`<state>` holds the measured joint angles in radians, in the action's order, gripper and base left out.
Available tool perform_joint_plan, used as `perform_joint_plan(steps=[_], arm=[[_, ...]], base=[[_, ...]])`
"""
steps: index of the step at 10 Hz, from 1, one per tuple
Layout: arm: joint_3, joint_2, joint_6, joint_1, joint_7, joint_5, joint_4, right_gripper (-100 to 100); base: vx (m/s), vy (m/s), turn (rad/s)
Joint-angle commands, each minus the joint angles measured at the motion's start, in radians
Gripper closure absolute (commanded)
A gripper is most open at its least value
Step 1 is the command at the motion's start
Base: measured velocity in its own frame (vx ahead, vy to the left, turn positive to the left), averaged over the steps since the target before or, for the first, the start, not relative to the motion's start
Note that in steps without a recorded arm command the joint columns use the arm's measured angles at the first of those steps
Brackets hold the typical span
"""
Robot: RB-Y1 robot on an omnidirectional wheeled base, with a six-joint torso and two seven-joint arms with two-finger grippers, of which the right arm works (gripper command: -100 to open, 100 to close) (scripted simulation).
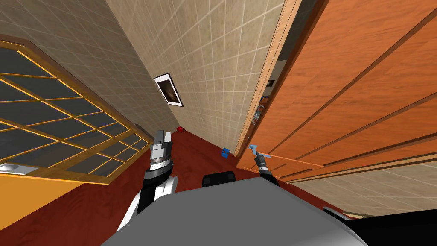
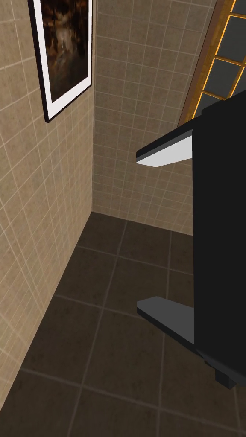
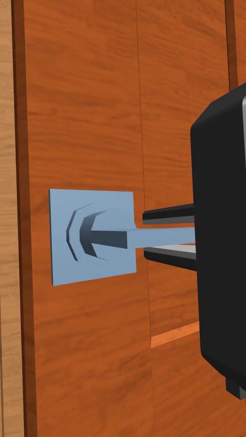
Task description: Pull the door open
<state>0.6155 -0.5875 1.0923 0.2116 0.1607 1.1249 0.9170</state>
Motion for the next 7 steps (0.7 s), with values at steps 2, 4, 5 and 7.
perform_joint_plan(steps=[2, 4, 5, 7], arm=[[0.024, -0.016, 0.016, 0.008, -0.03, -0.025, -0.007, 100], [0.039, -0.028, 0.026, 0.012, -0.05, -0.042, -0.009, 100], [0.045, -0.033, 0.031, 0.014, -0.058, -0.048, -0.01, 100], [0.068, -0.039, 0.045, 0.019, -0.069, -0.049, -0.014, 100]], base=[[-0.226, -0.03, 0.13], [-0.244, 0.001, 0.103], [-0.255, -0.019, 0.114], [-0.157, 0.002, 0.094]])
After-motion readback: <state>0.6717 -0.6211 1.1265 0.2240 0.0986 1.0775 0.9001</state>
